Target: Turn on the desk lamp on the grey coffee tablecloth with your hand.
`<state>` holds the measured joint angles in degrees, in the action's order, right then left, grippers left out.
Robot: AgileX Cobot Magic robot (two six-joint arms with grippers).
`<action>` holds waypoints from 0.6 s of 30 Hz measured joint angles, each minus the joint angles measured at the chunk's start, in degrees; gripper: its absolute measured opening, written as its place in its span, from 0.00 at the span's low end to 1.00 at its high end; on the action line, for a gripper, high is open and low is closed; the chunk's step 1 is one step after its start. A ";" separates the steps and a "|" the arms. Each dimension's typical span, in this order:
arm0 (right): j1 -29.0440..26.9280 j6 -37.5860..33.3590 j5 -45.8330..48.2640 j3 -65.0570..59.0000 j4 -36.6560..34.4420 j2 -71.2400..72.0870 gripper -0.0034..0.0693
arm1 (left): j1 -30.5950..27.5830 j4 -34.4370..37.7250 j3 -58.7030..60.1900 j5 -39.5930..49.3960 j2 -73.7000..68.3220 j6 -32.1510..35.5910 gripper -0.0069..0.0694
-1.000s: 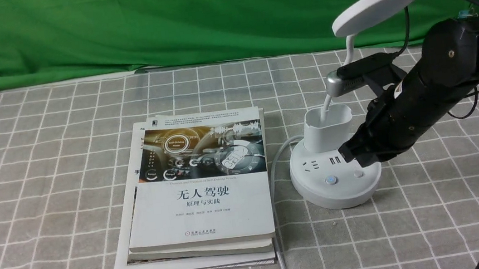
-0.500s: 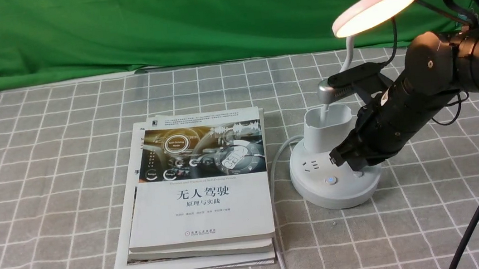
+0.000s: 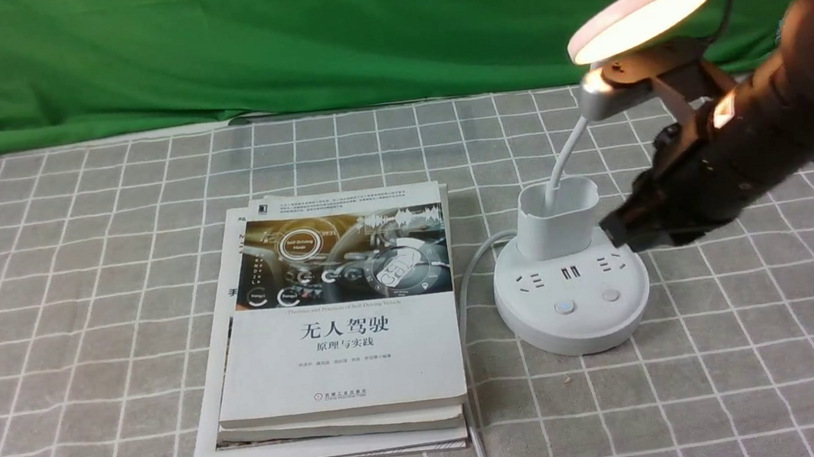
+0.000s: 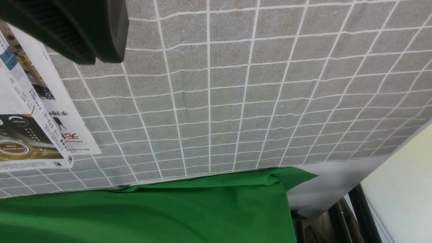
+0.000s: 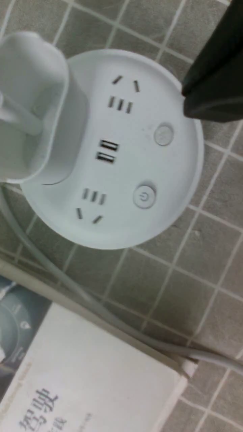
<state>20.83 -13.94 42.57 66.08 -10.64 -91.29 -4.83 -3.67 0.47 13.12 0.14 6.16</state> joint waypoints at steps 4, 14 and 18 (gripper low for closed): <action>0.00 1.19 -1.24 -7.31 0.00 8.51 0.09 | 0.00 0.00 0.00 0.00 0.00 -0.07 0.12; 0.00 4.16 -3.11 -26.01 0.05 38.04 0.09 | 0.00 0.00 0.00 0.00 0.00 -0.02 0.12; 0.00 6.54 -3.89 -31.52 0.05 48.32 0.10 | 0.00 0.00 0.00 0.00 0.00 -0.02 0.12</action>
<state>20.83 -7.40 38.68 34.56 -10.59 -42.96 -4.83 -3.67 0.47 13.12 0.14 6.14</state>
